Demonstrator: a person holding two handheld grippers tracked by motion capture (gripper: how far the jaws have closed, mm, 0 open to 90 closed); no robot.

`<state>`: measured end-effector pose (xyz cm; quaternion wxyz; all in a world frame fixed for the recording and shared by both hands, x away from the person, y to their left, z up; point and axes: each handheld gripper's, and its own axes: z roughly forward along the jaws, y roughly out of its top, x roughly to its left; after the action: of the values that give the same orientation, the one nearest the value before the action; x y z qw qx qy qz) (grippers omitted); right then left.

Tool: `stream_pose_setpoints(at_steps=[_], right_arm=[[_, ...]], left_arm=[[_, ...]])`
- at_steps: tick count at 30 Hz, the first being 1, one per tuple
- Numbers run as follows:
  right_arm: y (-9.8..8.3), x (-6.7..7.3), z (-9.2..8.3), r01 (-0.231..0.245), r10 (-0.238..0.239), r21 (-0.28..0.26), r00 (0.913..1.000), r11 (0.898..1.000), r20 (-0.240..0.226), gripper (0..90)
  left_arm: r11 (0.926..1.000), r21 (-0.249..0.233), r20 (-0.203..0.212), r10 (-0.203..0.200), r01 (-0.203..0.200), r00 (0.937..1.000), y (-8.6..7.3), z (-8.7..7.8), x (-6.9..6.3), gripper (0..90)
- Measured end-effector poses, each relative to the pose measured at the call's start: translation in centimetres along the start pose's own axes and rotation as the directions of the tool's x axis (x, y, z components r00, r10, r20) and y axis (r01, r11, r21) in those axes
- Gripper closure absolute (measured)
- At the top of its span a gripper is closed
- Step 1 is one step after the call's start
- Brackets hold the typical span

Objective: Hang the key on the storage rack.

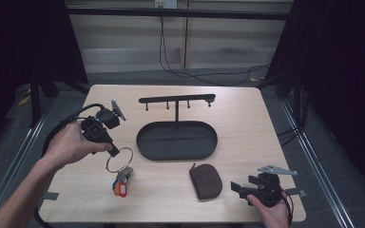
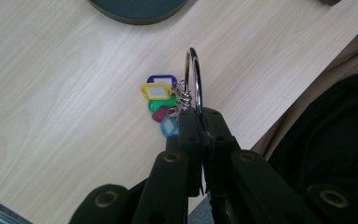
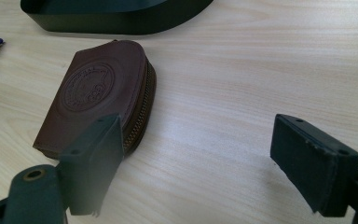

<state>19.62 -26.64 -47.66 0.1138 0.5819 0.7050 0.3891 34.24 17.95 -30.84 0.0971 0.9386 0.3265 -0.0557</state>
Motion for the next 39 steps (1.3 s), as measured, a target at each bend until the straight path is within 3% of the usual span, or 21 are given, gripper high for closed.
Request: stream_pose_setpoints(at_steps=[6, 8, 14, 17, 35, 39], right_arm=[[0.0, 0.0, 0.0, -0.001, 0.001, 0.001, 1.0000, 1.000, 0.001, 16.7], [0.0, 0.0, 0.0, 0.000, 0.000, 0.000, 1.0000, 1.000, 0.001, 16.7], [0.0, 0.0, -0.1, 0.001, -0.001, -0.004, 1.0000, 1.000, 0.002, 16.8], [0.0, 0.0, -0.1, 0.001, -0.001, -0.003, 1.0000, 1.000, 0.000, 16.7], [0.0, 0.0, -0.1, 0.000, 0.000, -0.001, 1.0000, 1.000, -0.003, 16.7], [0.0, 0.1, 0.0, 0.000, 0.000, 0.000, 1.0000, 1.000, -0.005, 16.7]], left_arm=[[0.9996, 0.025, -0.002, -0.009, 0.009, 1.0000, 0.7, -1.0, 0.3, 88.1], [0.9991, 0.026, -0.011, -0.032, 0.032, 0.9994, 0.9, -1.3, 0.3, 88.1], [0.9991, 0.009, -0.010, -0.041, 0.041, 0.9991, 1.2, -2.5, 0.4, 88.1], [0.9998, 0.021, -0.008, 0.007, -0.007, 0.9999, 1.6, -3.2, 0.3, 88.1], [0.9998, 0.019, 0.012, -0.007, 0.007, 0.9999, 4.6, -5.1, 0.5, 88.2], [0.9998, 0.014, 0.000, -0.013, 0.013, 0.9999, 5.1, -5.6, 0.6, 88.1]])
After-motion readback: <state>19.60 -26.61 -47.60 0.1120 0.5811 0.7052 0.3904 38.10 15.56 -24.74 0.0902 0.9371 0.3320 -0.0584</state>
